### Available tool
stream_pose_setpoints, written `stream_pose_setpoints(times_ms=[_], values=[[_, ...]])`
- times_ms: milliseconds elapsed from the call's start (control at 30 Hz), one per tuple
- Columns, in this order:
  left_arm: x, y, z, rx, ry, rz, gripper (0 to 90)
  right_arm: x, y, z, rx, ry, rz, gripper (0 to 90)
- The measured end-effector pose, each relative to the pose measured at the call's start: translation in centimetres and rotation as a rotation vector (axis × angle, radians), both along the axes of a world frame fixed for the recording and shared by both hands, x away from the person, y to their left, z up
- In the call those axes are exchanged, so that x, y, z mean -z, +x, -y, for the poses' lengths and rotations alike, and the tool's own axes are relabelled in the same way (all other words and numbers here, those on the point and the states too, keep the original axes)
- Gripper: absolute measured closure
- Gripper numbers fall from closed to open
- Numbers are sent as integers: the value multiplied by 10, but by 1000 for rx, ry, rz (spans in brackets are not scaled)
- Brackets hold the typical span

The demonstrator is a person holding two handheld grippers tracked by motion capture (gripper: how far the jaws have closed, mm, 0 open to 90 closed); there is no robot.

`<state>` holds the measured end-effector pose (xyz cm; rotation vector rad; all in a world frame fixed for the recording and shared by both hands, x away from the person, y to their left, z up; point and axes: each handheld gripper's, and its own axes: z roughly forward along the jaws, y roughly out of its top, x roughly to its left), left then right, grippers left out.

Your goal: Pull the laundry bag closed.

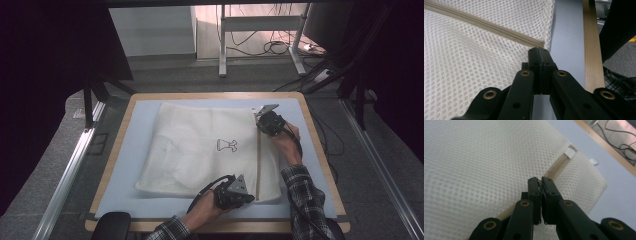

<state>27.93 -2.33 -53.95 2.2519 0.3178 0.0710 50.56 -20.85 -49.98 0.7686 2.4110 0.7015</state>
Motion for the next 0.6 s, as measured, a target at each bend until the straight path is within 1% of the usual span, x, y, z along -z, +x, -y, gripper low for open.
stream_pose_setpoints(times_ms=[133, 267, 400, 533, 600], values=[[0, 0, 0, 0, 1, 3, 899, 1, 5, -2, 10, -4, 3, 858], [0, -1, 0, 0, -1, 5, 899, 0, 10, -4, 12, 13, 2, 853], [0, -1, 0, 0, 1, 5, 899, 3, 14, -9, 8, -12, -7, 857], [0, -1, 0, 0, 1, 4, 899, 5, 16, -6, 12, 5, -21, 857], [0, 0, 0, 0, 1, 3, 899, 4, 16, -5, 15, 3, -33, 852]])
